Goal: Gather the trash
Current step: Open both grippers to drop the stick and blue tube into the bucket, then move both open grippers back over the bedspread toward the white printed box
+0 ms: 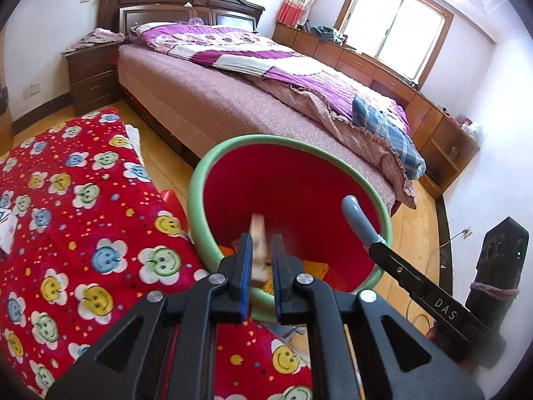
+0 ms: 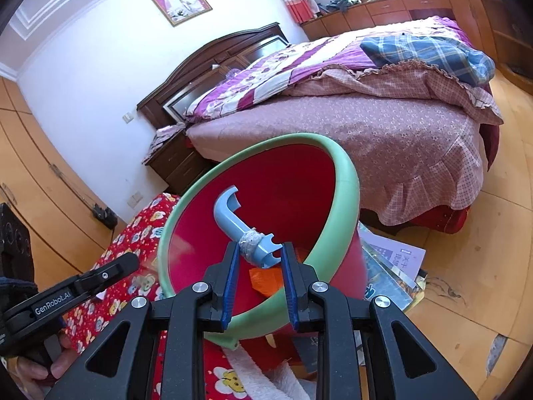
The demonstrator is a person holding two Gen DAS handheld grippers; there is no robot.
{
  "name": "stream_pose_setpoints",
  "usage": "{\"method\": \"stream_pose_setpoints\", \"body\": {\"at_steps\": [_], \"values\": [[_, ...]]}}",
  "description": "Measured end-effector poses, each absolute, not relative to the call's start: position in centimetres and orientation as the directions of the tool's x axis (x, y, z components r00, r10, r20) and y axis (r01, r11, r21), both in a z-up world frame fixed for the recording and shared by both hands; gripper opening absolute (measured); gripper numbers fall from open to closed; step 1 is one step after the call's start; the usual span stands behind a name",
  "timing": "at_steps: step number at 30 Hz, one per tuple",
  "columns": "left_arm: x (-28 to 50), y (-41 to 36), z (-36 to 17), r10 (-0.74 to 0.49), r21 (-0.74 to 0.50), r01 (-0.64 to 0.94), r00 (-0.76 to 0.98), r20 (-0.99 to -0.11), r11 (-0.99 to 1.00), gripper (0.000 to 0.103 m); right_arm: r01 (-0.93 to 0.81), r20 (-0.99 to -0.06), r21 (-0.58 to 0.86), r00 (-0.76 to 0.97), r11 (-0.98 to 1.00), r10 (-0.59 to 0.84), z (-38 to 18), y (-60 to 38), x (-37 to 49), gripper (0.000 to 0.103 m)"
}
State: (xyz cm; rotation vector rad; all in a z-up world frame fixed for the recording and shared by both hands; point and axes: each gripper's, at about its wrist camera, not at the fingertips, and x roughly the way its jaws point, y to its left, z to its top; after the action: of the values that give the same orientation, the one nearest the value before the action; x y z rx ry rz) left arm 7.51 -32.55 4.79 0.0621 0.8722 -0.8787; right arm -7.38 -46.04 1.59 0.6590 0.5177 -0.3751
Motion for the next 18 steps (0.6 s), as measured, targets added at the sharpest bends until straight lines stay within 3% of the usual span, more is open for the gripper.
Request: {"method": "stream_pose_setpoints", "body": {"at_steps": [3, 7, 15, 18], "values": [[7.6, -33.1, 4.5, -0.648, -0.293, 0.7, 0.31, -0.696, 0.651, 0.01, 0.478, -0.563, 0.478, 0.811, 0.737, -0.16, 1.4, -46.1, -7.2, 0.026], [7.8, -32.9, 4.2, -0.64, -0.295, 0.689, 0.315, -0.701, 0.662, 0.022, 0.475, -0.567, 0.474, 0.809, 0.741, -0.156, 1.4, -46.0, -6.9, 0.027], [8.1, -30.9, 4.4, -0.615, -0.291, 0.645, 0.356, -0.704, 0.707, 0.028, 0.471, -0.569, 0.479, 0.809, 0.741, -0.147, 1.4, -45.8, -6.6, 0.027], [8.2, -30.1, 4.6, -0.608, -0.288, 0.634, 0.369, -0.703, 0.718, 0.032, 0.471, -0.572, 0.479, 0.808, 0.74, -0.144, 1.5, -45.6, -6.6, 0.033]]}}
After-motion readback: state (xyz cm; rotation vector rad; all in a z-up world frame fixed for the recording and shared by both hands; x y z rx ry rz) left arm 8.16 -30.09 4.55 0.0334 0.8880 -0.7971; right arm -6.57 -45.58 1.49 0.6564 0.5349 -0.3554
